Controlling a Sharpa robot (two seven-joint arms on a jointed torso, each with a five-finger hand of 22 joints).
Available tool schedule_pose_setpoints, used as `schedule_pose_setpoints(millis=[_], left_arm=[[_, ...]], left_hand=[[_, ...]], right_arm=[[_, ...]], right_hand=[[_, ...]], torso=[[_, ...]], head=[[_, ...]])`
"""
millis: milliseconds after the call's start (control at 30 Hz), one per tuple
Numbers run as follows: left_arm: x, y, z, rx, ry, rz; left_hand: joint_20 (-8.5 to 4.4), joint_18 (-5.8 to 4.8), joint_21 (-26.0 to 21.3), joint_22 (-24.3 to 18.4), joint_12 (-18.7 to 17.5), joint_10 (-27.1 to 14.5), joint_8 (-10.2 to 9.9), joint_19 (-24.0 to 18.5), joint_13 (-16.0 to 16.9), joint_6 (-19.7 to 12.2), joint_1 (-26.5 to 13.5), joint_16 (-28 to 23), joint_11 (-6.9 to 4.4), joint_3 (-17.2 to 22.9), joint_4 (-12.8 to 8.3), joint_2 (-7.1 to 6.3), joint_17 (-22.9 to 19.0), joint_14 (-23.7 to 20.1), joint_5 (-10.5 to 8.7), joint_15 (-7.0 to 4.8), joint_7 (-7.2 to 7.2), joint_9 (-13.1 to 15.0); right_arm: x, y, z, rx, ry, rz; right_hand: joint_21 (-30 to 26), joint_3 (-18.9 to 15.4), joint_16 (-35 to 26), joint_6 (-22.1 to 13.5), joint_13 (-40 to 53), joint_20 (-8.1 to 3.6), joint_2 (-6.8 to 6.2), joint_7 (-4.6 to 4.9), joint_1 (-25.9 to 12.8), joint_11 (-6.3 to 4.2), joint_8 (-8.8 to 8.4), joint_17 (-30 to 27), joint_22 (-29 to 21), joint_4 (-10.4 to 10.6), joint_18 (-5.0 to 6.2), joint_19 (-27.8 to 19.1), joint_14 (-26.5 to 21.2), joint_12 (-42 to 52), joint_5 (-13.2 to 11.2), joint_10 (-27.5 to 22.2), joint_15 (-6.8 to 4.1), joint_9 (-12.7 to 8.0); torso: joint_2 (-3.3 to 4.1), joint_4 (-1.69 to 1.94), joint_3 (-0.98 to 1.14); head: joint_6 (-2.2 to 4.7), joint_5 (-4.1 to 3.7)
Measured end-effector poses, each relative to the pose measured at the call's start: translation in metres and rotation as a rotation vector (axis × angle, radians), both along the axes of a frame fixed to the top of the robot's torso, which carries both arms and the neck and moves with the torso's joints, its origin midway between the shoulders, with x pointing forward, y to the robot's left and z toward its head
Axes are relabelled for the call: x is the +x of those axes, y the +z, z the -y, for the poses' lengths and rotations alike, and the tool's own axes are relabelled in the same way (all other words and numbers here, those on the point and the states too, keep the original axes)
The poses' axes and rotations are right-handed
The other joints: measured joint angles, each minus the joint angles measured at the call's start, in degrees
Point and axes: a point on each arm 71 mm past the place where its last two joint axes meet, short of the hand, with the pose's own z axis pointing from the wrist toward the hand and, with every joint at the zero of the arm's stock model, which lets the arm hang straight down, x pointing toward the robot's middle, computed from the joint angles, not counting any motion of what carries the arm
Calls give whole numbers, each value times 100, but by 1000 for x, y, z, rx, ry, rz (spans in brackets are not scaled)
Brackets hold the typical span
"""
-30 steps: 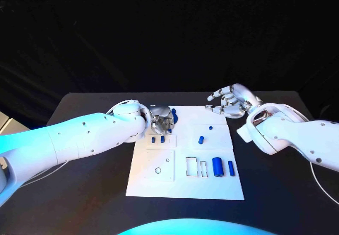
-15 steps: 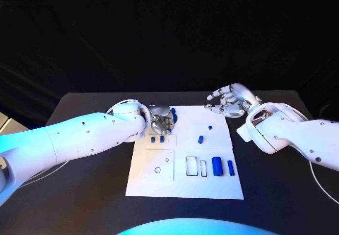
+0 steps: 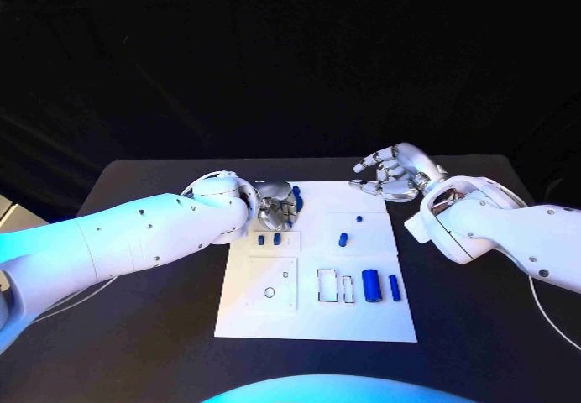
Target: Assemble the parts on the task board
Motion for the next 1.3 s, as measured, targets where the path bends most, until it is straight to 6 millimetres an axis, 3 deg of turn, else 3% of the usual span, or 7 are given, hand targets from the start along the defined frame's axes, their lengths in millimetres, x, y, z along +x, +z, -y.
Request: schedule_pose_setpoints(millis=[200,500,967,1300], left_arm=[[-1,-1,1,-4,-6,1],[-4,-2,-4,-34,-6,-5],[-6,18,-37,-138,60,-16],[-7,20,-53,-162,93,-30]], left_hand=[[-33,0,147,111,0,162,-10,-8,-27,171,-1,117,-63,86,-146,62,207,147,-59,-65,-14,2],[-70,0,247,253,-10,234,-21,74,-29,255,-42,199,-55,102,-162,100,342,268,-60,-83,-32,14],[-70,1,306,328,-10,295,-23,115,-31,296,-86,221,-74,102,-193,81,405,327,-68,-102,-34,26],[-70,1,306,335,-10,294,-23,115,-37,296,-86,221,-73,102,-193,81,400,327,-71,-102,-34,25]], right_arm=[[0,0,0,0,1,-1],[0,0,0,-1,1,-1],[1,0,2,-2,-4,-1],[0,0,4,-4,-8,-1]], right_hand=[[0,0,0,0,0,0,0,0,0,0,0,0,0,0,0,0,0,0,0,0,0,0],[-28,0,-22,0,-5,0,0,0,0,0,0,-1,-1,0,0,0,0,0,0,0,0,2],[-28,0,-22,0,-7,0,0,0,0,0,0,-1,-2,0,0,0,0,0,0,0,0,4],[-28,0,-22,0,-24,1,0,0,0,0,22,2,-3,0,0,0,0,0,0,0,0,4]], torso=[[1,0,-3],[0,-4,-1],[-8,9,0],[-5,14,-4]], head=[[-4,-4],[21,1],[33,-14],[25,-8]])
